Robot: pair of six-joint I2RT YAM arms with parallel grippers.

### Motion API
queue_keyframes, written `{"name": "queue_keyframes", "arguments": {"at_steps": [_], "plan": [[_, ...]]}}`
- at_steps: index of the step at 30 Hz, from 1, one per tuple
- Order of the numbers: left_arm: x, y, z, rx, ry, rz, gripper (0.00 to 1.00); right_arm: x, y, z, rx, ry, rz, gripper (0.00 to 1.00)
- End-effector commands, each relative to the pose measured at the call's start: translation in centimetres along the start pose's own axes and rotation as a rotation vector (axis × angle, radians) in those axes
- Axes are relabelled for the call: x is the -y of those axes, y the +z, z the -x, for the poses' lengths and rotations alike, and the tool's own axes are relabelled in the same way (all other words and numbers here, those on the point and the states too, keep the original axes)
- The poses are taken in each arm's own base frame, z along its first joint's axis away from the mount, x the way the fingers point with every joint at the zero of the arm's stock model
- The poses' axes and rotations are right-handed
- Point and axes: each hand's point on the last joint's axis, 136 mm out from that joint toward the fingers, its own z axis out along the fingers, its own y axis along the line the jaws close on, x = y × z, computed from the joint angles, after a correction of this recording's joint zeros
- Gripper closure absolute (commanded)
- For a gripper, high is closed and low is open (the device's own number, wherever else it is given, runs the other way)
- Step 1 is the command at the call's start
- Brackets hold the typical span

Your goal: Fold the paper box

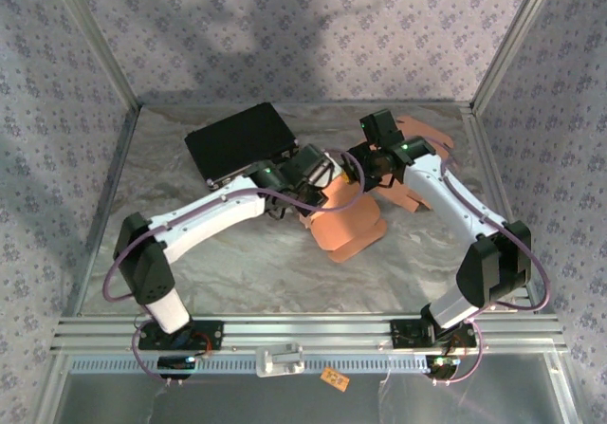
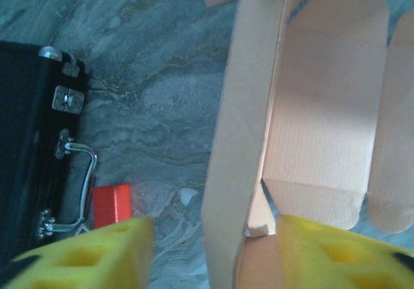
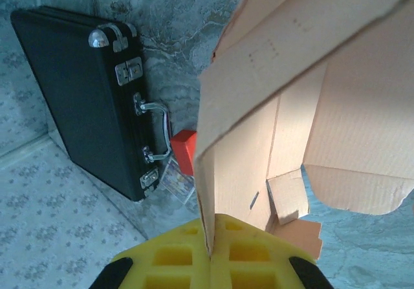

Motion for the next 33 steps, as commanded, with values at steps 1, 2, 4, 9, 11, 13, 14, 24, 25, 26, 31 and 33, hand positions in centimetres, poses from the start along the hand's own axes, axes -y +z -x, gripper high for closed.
{"name": "queue_keyframes", "arguments": {"at_steps": [1, 2, 4, 9, 11, 13, 14, 24, 25, 26, 31, 33], "plan": [[-2.8, -5.6, 3.2, 0.182, -0.411, -0.119, 0.37, 0.3, -0.9, 0.5, 0.019, 0.107, 0.027, 1.0], [-3.4, -5.9, 3.0, 0.179, -0.514, -0.152, 0.37, 0.2, -0.9, 0.5, 0.017, 0.13, 0.037, 1.0], [-4.3, -6.0, 2.6, 0.156, -0.715, -0.208, 0.37, 0.4, -1.0, 0.6, 0.019, 0.178, 0.038, 1.0], [-4.1, -5.1, 3.4, 0.081, -0.983, -0.338, 0.38, 0.6, -1.1, 0.7, 0.034, 0.249, 0.036, 1.0], [-3.4, -4.5, 3.6, 0.032, -1.037, -0.371, 0.39, 0.6, -1.1, 0.7, 0.035, 0.264, 0.037, 1.0], [-2.7, -3.8, 3.6, -0.017, -1.086, -0.398, 0.39, 0.7, -1.0, 0.8, 0.037, 0.283, 0.035, 1.0], [-2.4, -3.4, 3.4, -0.039, -1.106, -0.405, 0.4, 0.7, -1.0, 0.8, 0.037, 0.285, 0.037, 1.0], [-0.6, -2.3, 3.9, -0.103, -1.143, -0.461, 0.41, 0.4, -1.0, 0.8, 0.038, 0.293, 0.052, 1.0], [-0.4, -2.3, 3.9, -0.11, -1.141, -0.462, 0.41, 0.4, -1.1, 0.8, 0.039, 0.293, 0.056, 1.0], [-0.3, -2.3, 3.9, -0.113, -1.143, -0.463, 0.42, 0.5, -1.1, 0.9, 0.043, 0.295, 0.054, 1.0], [0.6, -2.4, 4.1, -0.126, -1.142, -0.481, 0.43, 0.4, -0.8, 1.0, 0.038, 0.294, 0.063, 1.0], [1.0, -2.4, 4.3, -0.13, -1.138, -0.487, 0.43, 0.4, -0.7, 1.0, 0.036, 0.295, 0.069, 1.0]]}}
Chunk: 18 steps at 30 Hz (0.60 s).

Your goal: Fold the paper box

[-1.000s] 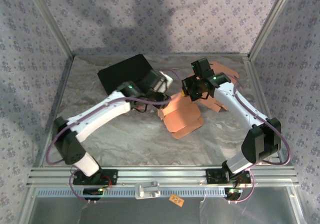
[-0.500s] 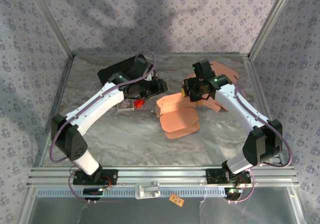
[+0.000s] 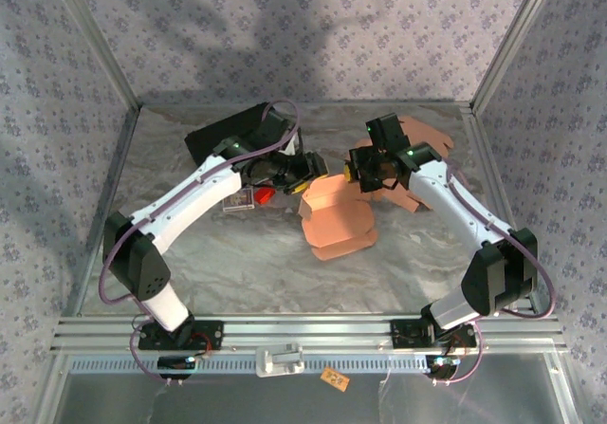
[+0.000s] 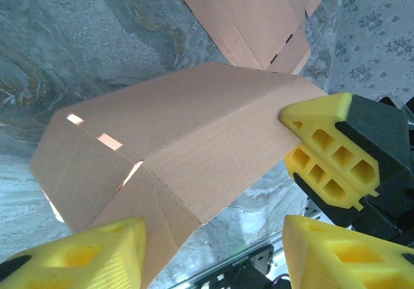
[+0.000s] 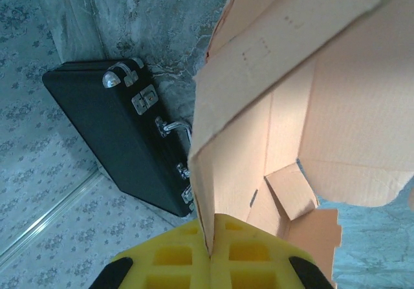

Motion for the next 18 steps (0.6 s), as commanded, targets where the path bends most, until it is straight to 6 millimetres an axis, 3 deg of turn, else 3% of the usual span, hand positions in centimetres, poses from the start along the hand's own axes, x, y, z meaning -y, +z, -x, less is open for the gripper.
{"name": "queue_keyframes", "arguments": {"at_steps": [1, 6, 10, 15, 18], "plan": [[1.9, -0.2, -0.6, -0.028, 0.0, -0.041, 0.43, -0.2, -0.4, 0.4, 0.017, 0.025, 0.024, 1.0], [3.2, 0.0, -1.1, -0.025, 0.012, -0.053, 0.44, -0.3, -0.3, 0.3, 0.012, 0.026, 0.03, 1.0], [3.2, -2.6, -1.2, 0.063, 0.066, -0.005, 0.4, -0.4, -0.5, 1.0, 0.014, 0.049, 0.044, 1.0], [2.8, -3.5, -3.0, 0.052, 0.074, -0.075, 0.35, -0.7, -0.8, 2.1, 0.011, 0.117, 0.056, 1.0], [3.2, -3.7, -3.0, 0.1, 0.041, -0.183, 0.31, -0.8, -0.7, 2.4, -0.004, 0.195, 0.068, 1.0]]}}
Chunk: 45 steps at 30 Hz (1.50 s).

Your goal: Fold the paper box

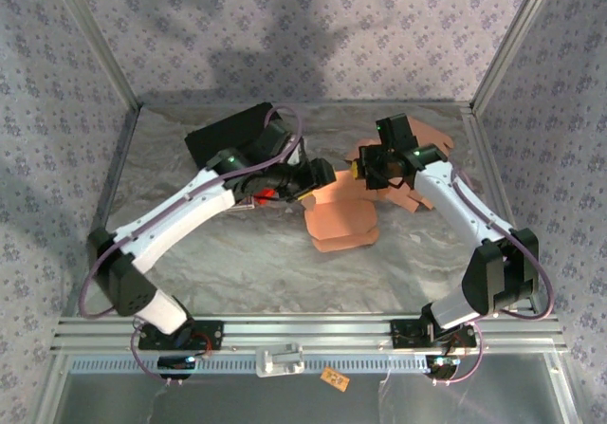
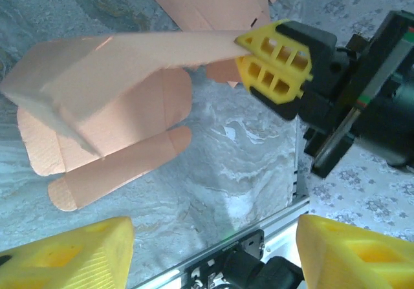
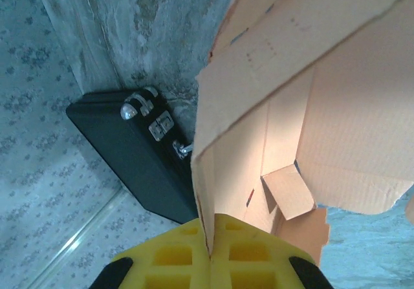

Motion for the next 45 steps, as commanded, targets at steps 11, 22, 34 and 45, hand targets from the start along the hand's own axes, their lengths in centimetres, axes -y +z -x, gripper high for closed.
{"name": "queue_keyframes", "arguments": {"at_steps": [11, 22, 34, 45], "plan": [[4.8, 1.5, 4.3, 0.304, -0.355, -0.436, 0.11, -1.3, -0.4, -0.2, -0.053, 0.222, 0.046, 1.0], [-0.3, 2.8, 7.3, 0.41, -0.4, -0.268, 0.1, -0.5, -1.0, -0.6, -0.089, 0.212, 0.032, 1.0], [-2.1, 1.0, 9.4, 0.419, -0.317, -0.225, 0.2, 0.7, -1.4, -0.1, -0.087, 0.151, -0.001, 1.0], [-4.9, -5.3, 4.5, 0.264, -0.343, -0.02, 0.18, 1.0, -0.9, 0.4, -0.019, 0.053, -0.054, 1.0]]}}
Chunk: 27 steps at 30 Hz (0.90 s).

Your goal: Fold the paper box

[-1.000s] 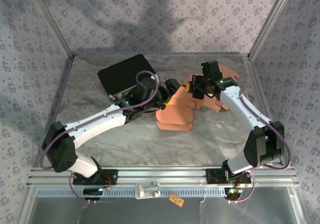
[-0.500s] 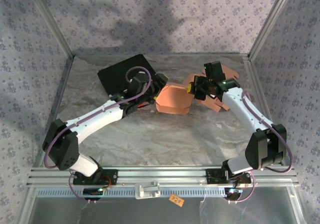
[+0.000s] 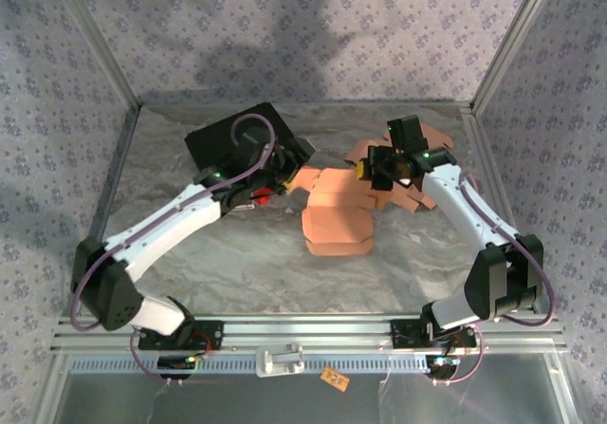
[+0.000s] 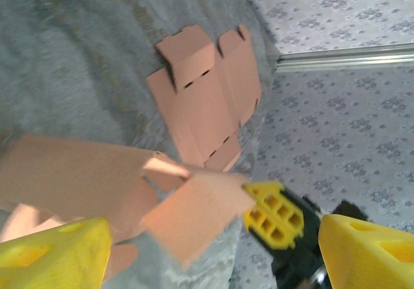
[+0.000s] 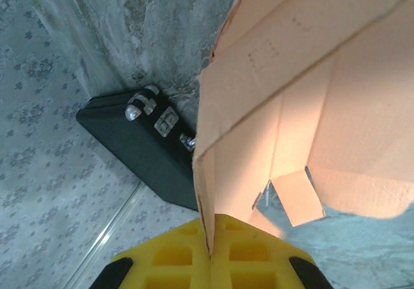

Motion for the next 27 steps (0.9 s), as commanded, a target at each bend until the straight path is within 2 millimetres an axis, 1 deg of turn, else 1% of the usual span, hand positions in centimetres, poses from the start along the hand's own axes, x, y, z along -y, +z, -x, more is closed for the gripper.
{"name": "queue_keyframes", "arguments": {"at_steps": [1, 3, 4, 6, 7, 9, 11, 14, 17, 22, 27], "plan": [[-1.6, -5.1, 0.0, -0.037, -0.014, 0.073, 0.19, 0.8, 0.0, -0.3, 0.042, -0.058, -0.052, 1.0], [-1.1, -5.9, 0.5, -0.051, 0.011, 0.038, 0.23, 1.3, 0.8, -0.9, 0.041, -0.075, -0.061, 1.0], [-0.6, -5.9, 0.7, -0.061, 0.048, 0.026, 0.25, 1.6, 1.1, -1.1, 0.045, -0.083, -0.067, 1.0], [0.3, -5.1, 0.6, -0.109, 0.102, 0.024, 0.29, 1.9, 1.7, -1.3, 0.055, -0.095, -0.076, 1.0], [0.7, -4.4, 0.3, -0.146, 0.132, 0.028, 0.31, 1.9, 1.9, -1.3, 0.06, -0.096, -0.077, 1.0], [1.0, -2.9, -0.6, -0.203, 0.167, 0.05, 0.33, 1.8, 2.2, -1.4, 0.057, -0.099, -0.078, 1.0], [0.8, -1.6, -1.1, -0.213, 0.181, 0.066, 0.33, 1.7, 2.4, -1.4, 0.058, -0.105, -0.077, 1.0], [1.0, 0.3, -1.5, -0.224, 0.179, 0.05, 0.34, 1.7, 2.6, -1.6, 0.055, -0.106, -0.078, 1.0], [0.2, 1.7, -2.5, -0.261, 0.187, 0.087, 0.34, 1.8, 2.9, -1.7, 0.051, -0.102, -0.078, 1.0], [0.4, 3.4, -4.6, -0.313, 0.191, 0.081, 0.34, 1.8, 3.0, -1.7, 0.046, -0.094, -0.07, 1.0], [-0.6, 4.7, -6.3, -0.337, 0.195, 0.105, 0.35, 1.9, 3.1, -1.8, 0.042, -0.088, -0.072, 1.0]]}}
